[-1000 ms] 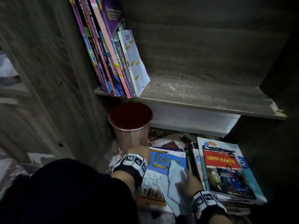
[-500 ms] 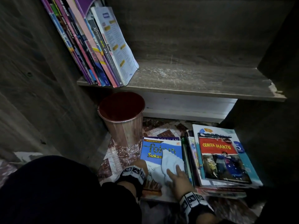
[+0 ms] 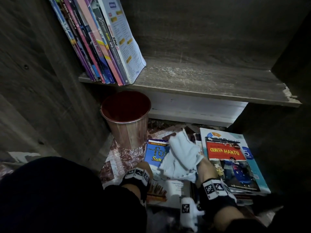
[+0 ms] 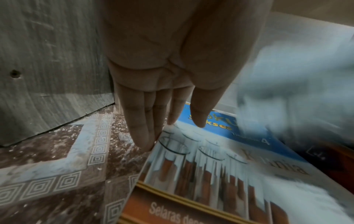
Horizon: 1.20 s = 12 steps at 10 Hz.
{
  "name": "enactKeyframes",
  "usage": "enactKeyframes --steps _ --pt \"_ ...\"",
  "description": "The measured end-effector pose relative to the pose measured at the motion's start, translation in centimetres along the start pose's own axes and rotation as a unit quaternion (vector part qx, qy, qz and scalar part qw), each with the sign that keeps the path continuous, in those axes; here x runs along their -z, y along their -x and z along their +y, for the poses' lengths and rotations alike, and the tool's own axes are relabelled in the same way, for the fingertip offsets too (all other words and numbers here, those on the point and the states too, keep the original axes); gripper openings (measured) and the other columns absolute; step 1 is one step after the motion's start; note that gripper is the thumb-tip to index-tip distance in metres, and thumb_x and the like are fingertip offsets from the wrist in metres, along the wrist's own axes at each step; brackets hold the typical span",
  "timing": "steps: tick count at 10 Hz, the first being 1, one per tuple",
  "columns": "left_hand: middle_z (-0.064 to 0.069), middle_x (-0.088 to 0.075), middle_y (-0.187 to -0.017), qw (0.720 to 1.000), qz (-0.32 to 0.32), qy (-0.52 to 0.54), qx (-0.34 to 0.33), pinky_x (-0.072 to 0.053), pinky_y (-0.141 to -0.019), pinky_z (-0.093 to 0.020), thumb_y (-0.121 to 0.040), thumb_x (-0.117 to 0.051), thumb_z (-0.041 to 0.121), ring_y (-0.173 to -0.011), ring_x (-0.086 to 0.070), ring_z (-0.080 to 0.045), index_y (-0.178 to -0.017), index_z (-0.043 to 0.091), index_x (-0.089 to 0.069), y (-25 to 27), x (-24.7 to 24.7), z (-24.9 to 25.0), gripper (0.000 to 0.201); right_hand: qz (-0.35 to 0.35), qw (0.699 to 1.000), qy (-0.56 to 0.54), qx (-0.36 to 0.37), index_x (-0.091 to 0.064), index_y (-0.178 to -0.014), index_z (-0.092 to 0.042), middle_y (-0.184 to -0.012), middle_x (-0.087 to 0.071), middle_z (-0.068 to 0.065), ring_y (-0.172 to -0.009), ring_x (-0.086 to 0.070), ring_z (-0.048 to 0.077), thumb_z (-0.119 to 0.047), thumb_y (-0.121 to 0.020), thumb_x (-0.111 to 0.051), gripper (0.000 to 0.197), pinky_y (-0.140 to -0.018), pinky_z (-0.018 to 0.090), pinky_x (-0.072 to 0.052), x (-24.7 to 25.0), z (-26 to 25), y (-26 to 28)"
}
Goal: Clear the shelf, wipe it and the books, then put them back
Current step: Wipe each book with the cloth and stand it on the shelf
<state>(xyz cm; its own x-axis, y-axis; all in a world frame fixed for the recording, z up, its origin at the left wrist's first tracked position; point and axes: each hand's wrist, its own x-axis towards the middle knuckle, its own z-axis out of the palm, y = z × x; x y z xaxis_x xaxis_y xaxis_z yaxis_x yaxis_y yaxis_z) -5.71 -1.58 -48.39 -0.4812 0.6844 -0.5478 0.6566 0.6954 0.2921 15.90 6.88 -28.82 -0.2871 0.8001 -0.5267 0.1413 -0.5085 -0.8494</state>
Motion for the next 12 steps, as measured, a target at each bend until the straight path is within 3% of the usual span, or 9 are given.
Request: enactKeyframes --steps 1,2,3,5,6,7,9,11,12 --pt "-0.001 -0.056 -0.13 1.0 0.009 0.01 0.009 -0.051 -0.092 -0.04 -0.092 -0.045 0.029 -0.112 -0.058 -0.025 -0.131 0.02 -0.051 6.5 4.0 2.0 0.04 0.051 0.973 0.213 0.078 -0.053 -0.134 -0.008 -0.124 -0.06 0.02 -0.109 -0.056 0.032 -0.017 -0.103 -0.036 0.036 -0.086 0.028 -0.04 0.0 2.2 0.3" --pt "-0.008 -0.049 -0.141 0.999 0.035 0.011 0.036 -0.045 -0.101 -0.041 -0.1 -0.041 0.024 -0.125 -0.05 -0.027 -0.14 0.011 -0.044 9.0 5.3 3.3 0.042 -0.027 0.893 0.432 0.126 -0.04 -0.143 -0.032 -0.131 -0.054 0.011 -0.115 -0.054 0.027 -0.036 -0.104 -0.028 0.042 -0.092 0.038 -0.048 -0.5 4.9 0.4" --pt "-0.014 -0.052 -0.137 0.989 0.058 0.062 0.117 -0.041 -0.101 -0.035 -0.099 -0.044 0.019 -0.126 -0.051 -0.029 -0.134 0.004 -0.05 10.7 5.7 4.7 0.038 -0.165 0.75 0.63 0.118 -0.025 -0.146 -0.047 -0.161 0.008 -0.004 -0.148 0.003 0.029 -0.056 -0.099 -0.013 0.049 -0.115 0.054 -0.014 -0.9 7.5 0.0" --pt "-0.011 -0.056 -0.133 0.987 0.04 0.101 0.118 -0.043 -0.099 -0.033 -0.095 -0.054 0.028 -0.122 -0.054 -0.026 -0.13 0.008 -0.054 10.4 5.6 4.4 0.041 -0.186 0.721 0.654 0.136 -0.004 -0.151 -0.043 -0.157 0.023 -0.009 -0.146 0.017 0.028 -0.045 -0.102 -0.028 0.054 -0.117 0.048 -0.007 -0.7 9.3 -0.9" --pt "0.005 -0.058 -0.125 0.979 0.01 0.199 0.051 -0.045 -0.098 -0.027 -0.077 -0.071 0.046 -0.114 -0.058 -0.018 -0.122 0.018 -0.061 10.0 5.8 4.6 0.054 -0.149 0.747 0.625 0.172 0.01 -0.151 -0.032 -0.16 0.012 -0.003 -0.148 0.008 0.026 -0.033 -0.101 -0.04 0.07 -0.118 0.037 -0.005 -0.4 9.5 -1.4" --pt "-0.008 -0.066 -0.117 0.948 0.015 0.317 0.02 -0.048 -0.09 -0.026 -0.081 -0.071 0.037 -0.106 -0.063 -0.023 -0.107 0.011 -0.065 10.5 6.4 5.7 0.036 -0.123 0.81 0.548 0.171 0.009 -0.152 -0.018 -0.16 -0.006 0.0 -0.147 -0.006 0.021 -0.029 -0.095 -0.055 0.086 -0.118 0.03 -0.009 -0.3 9.3 -2.2" --pt "-0.01 -0.051 -0.125 0.941 0.021 0.325 -0.093 -0.036 -0.076 -0.02 -0.098 -0.051 0.025 -0.104 -0.049 -0.015 -0.145 0.011 -0.028 13.8 8.5 9.3 0.053 -0.098 0.824 0.515 0.215 -0.031 -0.148 -0.013 -0.146 -0.036 0.013 -0.131 -0.039 0.032 -0.074 -0.082 -0.019 0.09 -0.104 0.033 -0.034 -0.7 8.9 -1.3" --pt "-0.014 -0.054 -0.133 0.946 -0.003 0.249 -0.206 -0.045 -0.075 -0.027 -0.098 -0.052 0.026 -0.106 -0.058 -0.027 -0.147 0.028 -0.026 19.1 13.6 12.0 0.056 -0.017 0.921 0.343 0.185 -0.011 -0.152 -0.017 -0.16 0.001 0.005 -0.148 -0.003 0.021 -0.021 -0.104 -0.031 0.052 -0.11 0.019 -0.011 -0.6 6.5 -0.9" --pt "-0.002 -0.059 -0.123 0.935 0.009 0.228 -0.271 -0.047 -0.073 -0.012 -0.093 -0.058 0.028 -0.091 -0.058 -0.011 -0.146 0.03 -0.032 22.4 16.3 11.4 0.06 0.028 0.907 0.365 0.207 -0.02 -0.148 -0.004 -0.155 -0.016 0.023 -0.145 -0.012 0.037 -0.005 -0.102 -0.025 0.046 -0.112 0.027 -0.008 -1.6 4.1 0.2"
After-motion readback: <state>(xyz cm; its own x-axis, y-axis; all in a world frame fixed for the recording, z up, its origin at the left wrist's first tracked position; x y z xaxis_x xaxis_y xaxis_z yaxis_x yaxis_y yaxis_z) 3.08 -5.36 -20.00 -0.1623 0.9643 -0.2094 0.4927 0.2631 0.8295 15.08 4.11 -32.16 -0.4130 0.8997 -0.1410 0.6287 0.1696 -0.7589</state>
